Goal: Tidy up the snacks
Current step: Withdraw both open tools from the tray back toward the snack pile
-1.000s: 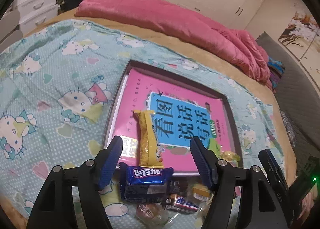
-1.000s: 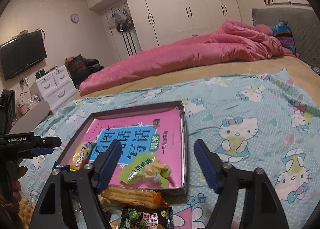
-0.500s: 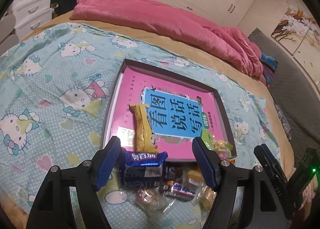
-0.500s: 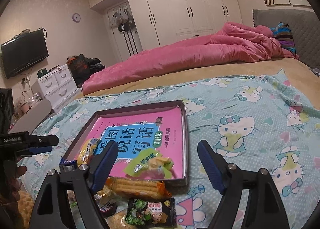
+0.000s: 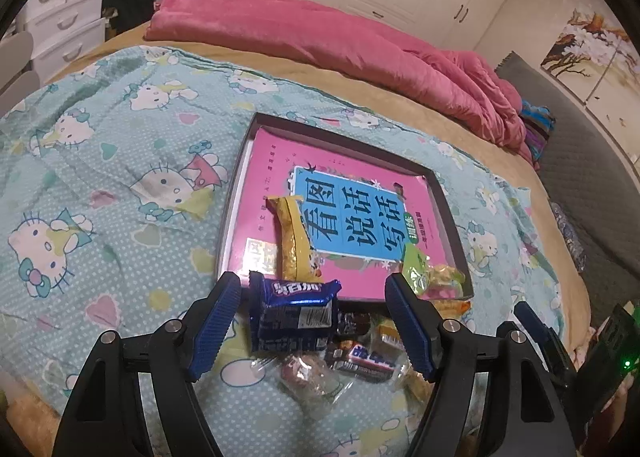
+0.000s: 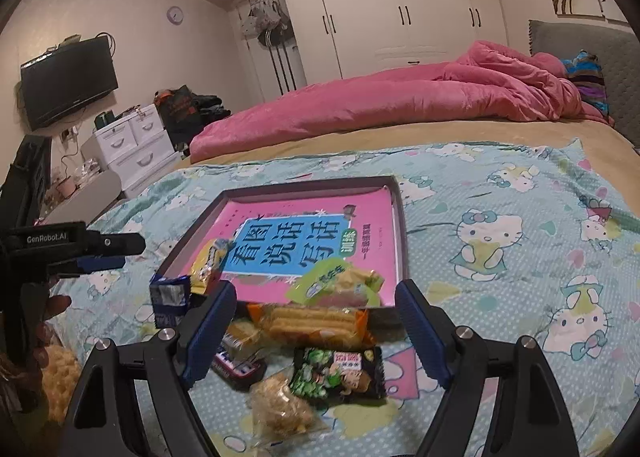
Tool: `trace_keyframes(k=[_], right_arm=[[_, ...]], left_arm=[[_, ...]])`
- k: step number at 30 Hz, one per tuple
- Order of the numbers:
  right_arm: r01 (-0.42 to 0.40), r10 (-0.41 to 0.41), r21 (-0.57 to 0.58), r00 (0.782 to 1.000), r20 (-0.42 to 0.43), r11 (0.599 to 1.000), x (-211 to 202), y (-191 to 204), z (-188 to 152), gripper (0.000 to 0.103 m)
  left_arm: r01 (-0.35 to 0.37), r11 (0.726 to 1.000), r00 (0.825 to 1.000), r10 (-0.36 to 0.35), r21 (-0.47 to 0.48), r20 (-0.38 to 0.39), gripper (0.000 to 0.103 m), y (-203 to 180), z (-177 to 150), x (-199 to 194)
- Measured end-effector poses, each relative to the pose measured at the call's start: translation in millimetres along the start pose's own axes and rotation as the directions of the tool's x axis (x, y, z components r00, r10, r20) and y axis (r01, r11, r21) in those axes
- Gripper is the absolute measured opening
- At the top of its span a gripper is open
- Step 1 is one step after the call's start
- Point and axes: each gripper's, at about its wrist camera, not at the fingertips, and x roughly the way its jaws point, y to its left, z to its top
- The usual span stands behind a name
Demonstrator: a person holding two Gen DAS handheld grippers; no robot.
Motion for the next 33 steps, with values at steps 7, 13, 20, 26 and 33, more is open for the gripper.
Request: trace_keyframes(k=[7, 13, 20, 26, 33], right_arm=[[-0.013, 0.013, 0.002, 0.999, -0.032, 1.0, -5, 7, -9, 0.081], [-0.02, 0.019, -0.012, 0.998, -0.052, 1.0, -8, 14, -14, 0.081], [-0.032, 0.032, -0.004, 0.996, -0.08, 0.999, -10, 17, -21, 0.081], [-0.035, 0.035, 0.001, 0.992, -0.122, 0.999, -9, 20, -29, 0.081], [-0.036, 0.032, -0.017, 0.984, -0.176, 0.999, -3, 26, -37, 0.081]], left_arm=[[-0.007, 1.0, 1.0, 0.007, -0.009, -0.019, 0.076, 6, -8, -4], [-0.008, 1.0, 1.0, 0.008, -0.008, -0.026, 0.076, 7, -11, -7], [-0.001, 1.0, 0.999, 0.001, -0.01, -0.033, 0.076, 8, -16, -10], [0.001, 1.0, 0.999, -0.002, -0.014, -0.053, 0.076, 10, -21, -8], [-0.002, 1.0, 0.997, 0.001, -0.013, -0.077, 0.076, 13, -26, -4]])
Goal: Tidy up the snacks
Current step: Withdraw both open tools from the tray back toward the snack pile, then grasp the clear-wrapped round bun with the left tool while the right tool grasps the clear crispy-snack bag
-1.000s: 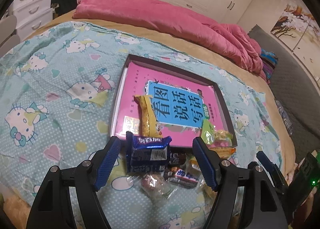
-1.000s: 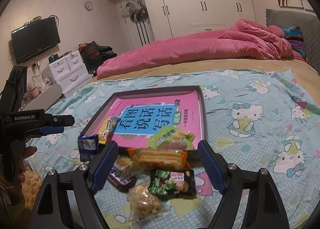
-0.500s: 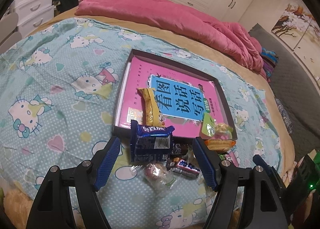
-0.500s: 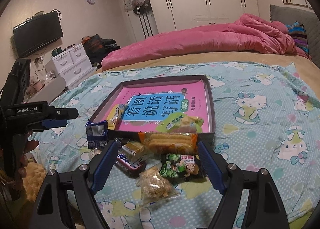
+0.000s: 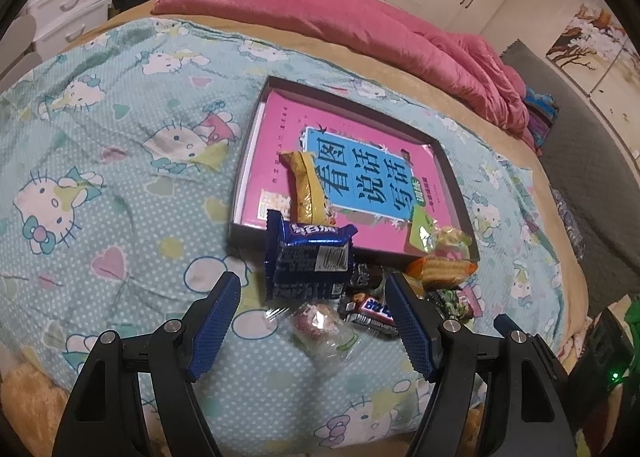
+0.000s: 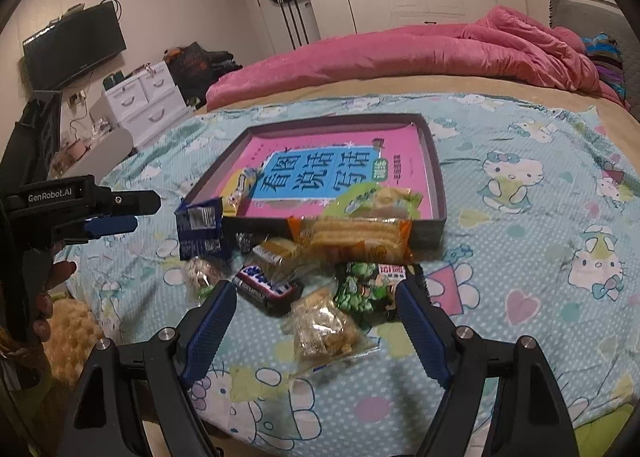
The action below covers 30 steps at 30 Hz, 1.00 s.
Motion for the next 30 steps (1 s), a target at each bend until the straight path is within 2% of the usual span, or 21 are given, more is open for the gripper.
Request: trace_keyframes(k=[12, 30], right_arm=[[0.016, -0.016, -0.004, 0.999, -0.037, 1.0, 5, 0, -6, 0.081], [-0.011, 0.017, 0.041, 0.987, -0.163, 0.999, 37, -12, -17, 0.081]], left_arm=[[-0.005, 0.999, 0.999, 0.006, 0.032, -0.043, 0.076, -3, -7, 10], [-0.021, 0.999, 0.988, 0.028, 0.046, -0.152, 0.076, 0, -28, 49]])
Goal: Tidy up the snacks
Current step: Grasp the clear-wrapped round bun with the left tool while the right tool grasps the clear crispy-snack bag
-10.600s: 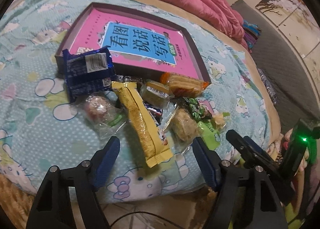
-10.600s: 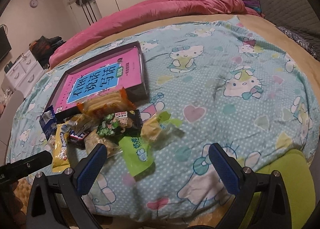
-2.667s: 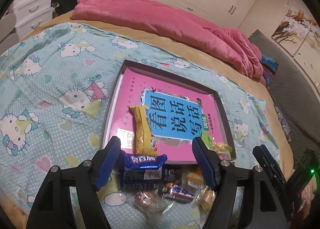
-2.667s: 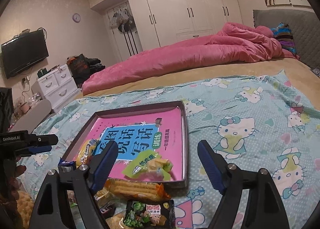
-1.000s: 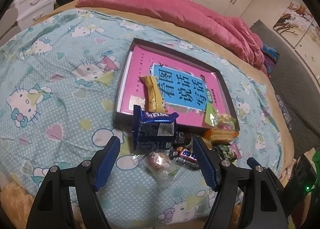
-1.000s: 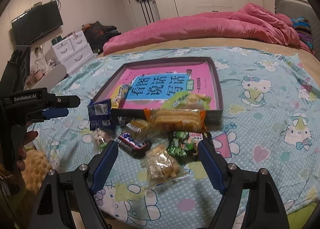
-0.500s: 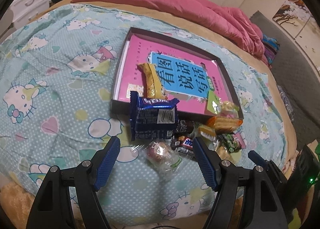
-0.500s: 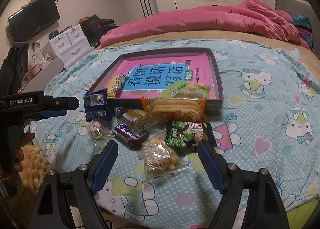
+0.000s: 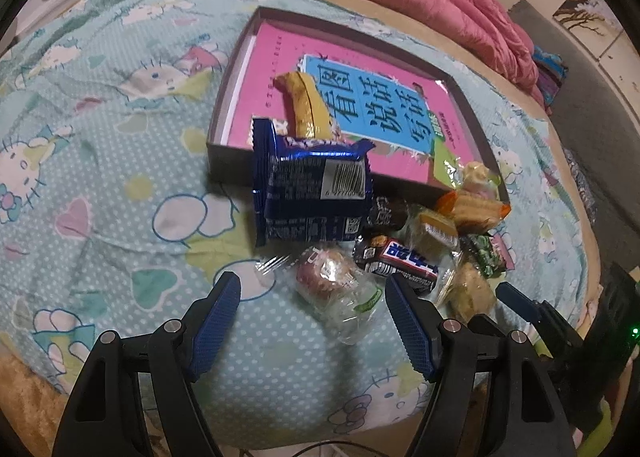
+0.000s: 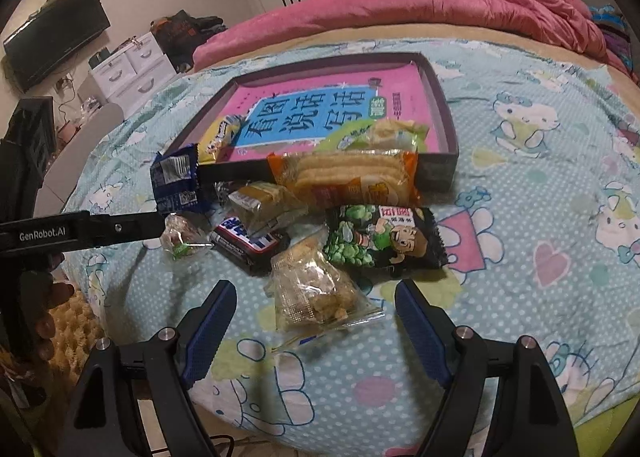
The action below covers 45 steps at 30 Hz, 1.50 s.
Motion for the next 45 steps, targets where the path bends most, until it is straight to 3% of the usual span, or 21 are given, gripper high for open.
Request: trace_keyframes(k=[13, 16, 25, 27, 35, 45], right_arm=[[-0.022, 0.02, -0.077, 0.999, -0.033, 0.997, 20, 13, 1, 0.081], [-0.04, 0.036, -0.111, 0.999, -0.038, 0.993, 22, 20, -2, 0.075], [-0.022, 0.017, -0.159, 0.999, -0.035, 0.987, 30, 30, -2, 0.072], [-0.015, 0.01, -0.169, 1.0, -0.029, 0.986, 33, 31, -1, 0.067], [-0.041, 0.035, -0.175, 0.999, -0.037, 0.984, 37, 28, 0, 0.053], [-0.066, 0.059, -0.174, 0.997, -0.046, 0.982, 33, 30, -1, 0.051]], left_arm=[[0.019, 1.0, 1.0, -0.019, 0.014, -0.015, 0.076, 1, 0, 19], [0.023, 1.0, 1.0, -0.022, 0.022, -0.013, 0.076, 0, 1, 22], [0.027, 0.999, 1.0, -0.027, 0.04, -0.011, 0.076, -3, 4, 27], [0.025, 0.999, 1.0, -0.024, 0.044, -0.011, 0.077, -4, 6, 29], [-0.014, 0.996, 1.0, 0.014, 0.085, -0.002, 0.078, -17, 6, 43], [-0.066, 0.99, 0.998, 0.062, 0.124, 0.03, 0.076, -34, 1, 52]])
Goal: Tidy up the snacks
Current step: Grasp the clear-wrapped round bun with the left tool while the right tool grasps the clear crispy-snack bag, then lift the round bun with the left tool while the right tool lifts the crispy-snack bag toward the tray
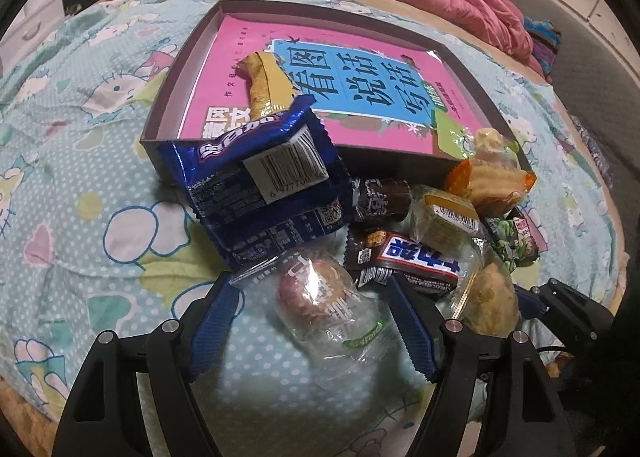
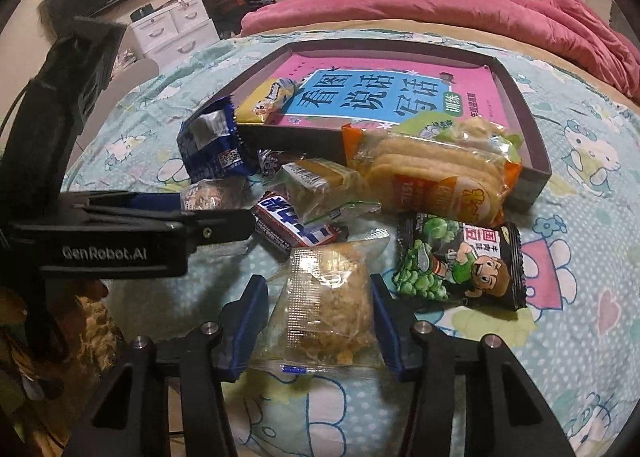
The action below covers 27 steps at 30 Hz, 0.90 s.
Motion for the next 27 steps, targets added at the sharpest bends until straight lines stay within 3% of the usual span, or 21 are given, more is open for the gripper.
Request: trace_keyframes(k=[4, 6, 14, 27], right_arm=[[-0.002, 0.002, 0.022, 1.0, 0.002, 1.0, -2, -4, 0, 0.051], [-0.003, 0.003, 0.027, 1.0, 0.004, 1.0, -4, -5, 0, 0.051], [-0.006, 0.005, 0.052, 1.0, 0.014, 0.999, -8, -10, -2, 0.05], [-0.087, 0.081, 0.08, 0.994, 0.078, 0.993, -25, -12, 1, 0.05]], left_arm=[[0.003, 1.0, 1.0, -0.003, -0.009, -0.003, 0.069, 4, -2, -1], [0.021, 1.0, 1.0, -0.022, -0.022, -0.009, 0.058, 8, -4, -2], [0.035, 0.999, 0.999, -0.036, -0.039, -0.02, 0.045, 16, -13, -11], [0.079, 0.995, 0.996, -0.082, -0.063, -0.035, 0.041, 12, -24, -28]])
